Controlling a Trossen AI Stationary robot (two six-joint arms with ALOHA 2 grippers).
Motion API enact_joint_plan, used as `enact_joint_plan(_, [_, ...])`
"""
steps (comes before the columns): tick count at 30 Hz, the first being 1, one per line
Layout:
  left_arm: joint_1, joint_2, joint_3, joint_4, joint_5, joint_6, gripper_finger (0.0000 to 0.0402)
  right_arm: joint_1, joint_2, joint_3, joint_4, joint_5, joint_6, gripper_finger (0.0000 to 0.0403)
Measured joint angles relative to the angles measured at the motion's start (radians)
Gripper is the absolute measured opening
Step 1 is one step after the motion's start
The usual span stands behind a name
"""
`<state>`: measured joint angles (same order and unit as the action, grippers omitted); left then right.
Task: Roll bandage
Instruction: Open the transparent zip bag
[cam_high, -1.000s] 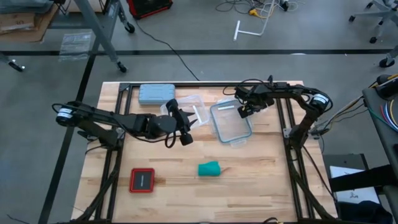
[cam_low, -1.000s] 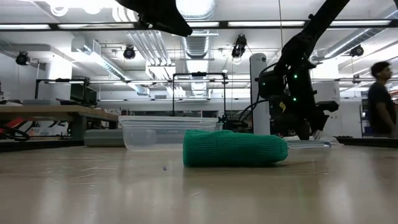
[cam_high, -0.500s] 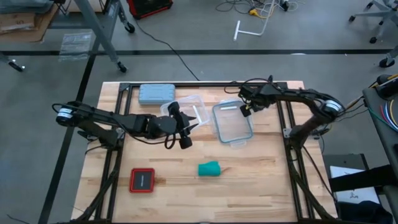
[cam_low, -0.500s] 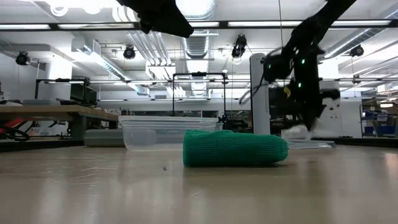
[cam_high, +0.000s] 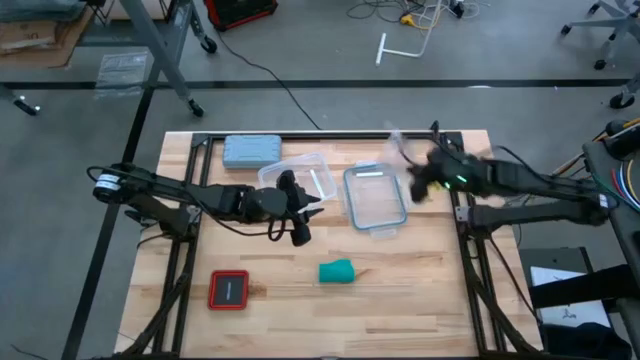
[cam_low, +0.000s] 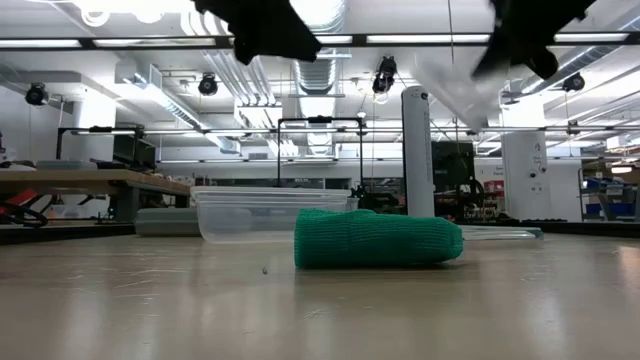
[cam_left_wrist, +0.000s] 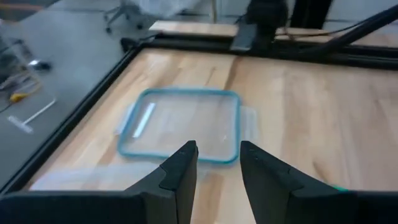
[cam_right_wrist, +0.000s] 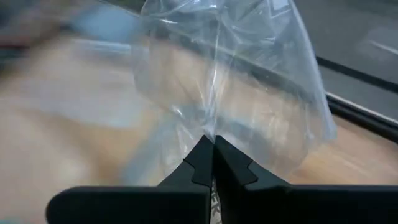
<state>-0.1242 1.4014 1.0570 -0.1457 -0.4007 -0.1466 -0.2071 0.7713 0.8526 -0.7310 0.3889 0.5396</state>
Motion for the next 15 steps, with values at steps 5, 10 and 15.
enact_joint_plan(5, [0.001,-0.002,-0.054,0.252,0.266,0.068,0.0114,0.34,-0.209,-0.178,0.466,-0.109,-0.069,0.0])
enact_joint_plan(10, [0.006,0.012,-0.172,0.804,0.624,0.074,0.0114,0.611,-0.232,-0.421,1.001,-0.198,-0.234,0.0])
enact_joint_plan(15, [0.009,0.016,-0.215,0.894,0.51,0.052,0.0114,0.714,-0.13,-0.564,1.415,-0.269,-0.279,0.0])
